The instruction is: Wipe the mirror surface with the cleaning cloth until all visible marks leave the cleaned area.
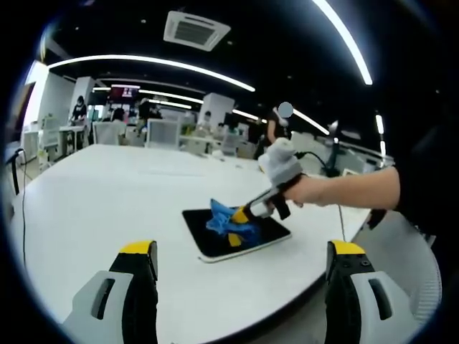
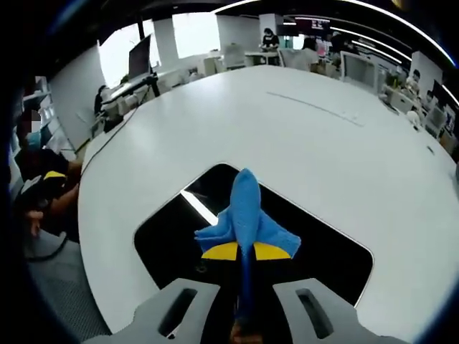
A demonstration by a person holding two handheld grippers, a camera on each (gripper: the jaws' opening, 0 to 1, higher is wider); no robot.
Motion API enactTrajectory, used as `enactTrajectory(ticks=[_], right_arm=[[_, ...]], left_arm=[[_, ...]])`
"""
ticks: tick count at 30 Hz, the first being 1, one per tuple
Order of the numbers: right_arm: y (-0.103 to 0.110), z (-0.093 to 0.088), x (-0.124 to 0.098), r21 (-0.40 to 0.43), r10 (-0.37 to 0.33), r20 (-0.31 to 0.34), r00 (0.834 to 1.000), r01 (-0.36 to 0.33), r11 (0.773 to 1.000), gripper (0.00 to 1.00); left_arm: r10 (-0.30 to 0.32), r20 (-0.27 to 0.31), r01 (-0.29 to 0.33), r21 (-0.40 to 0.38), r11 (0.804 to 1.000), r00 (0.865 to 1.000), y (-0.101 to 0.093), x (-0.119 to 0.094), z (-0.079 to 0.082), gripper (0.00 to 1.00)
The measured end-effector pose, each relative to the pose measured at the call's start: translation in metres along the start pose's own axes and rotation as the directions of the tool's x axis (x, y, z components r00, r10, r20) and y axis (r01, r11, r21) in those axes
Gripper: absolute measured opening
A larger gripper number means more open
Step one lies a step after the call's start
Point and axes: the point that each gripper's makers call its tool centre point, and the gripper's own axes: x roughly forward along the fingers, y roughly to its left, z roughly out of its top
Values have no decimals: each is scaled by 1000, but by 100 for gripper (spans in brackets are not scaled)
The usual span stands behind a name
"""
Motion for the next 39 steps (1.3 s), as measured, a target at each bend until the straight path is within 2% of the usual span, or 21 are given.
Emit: enactTrajectory(ticks=[17, 25, 39], right_arm=[[-16, 13, 9, 6, -14, 7, 1000, 14, 1000, 0], [-28, 21, 15, 44, -38, 26, 999, 37, 998, 0], [-34, 25, 18, 45, -35, 22, 999, 34, 998, 0]], left_arm=[[2, 13, -2, 5, 1000, 1000, 1, 0, 2, 99], [3, 10, -3, 11, 1000, 1000, 1, 0, 2, 99], [-6, 8, 6, 15, 1000, 1000, 0, 2, 2, 99]])
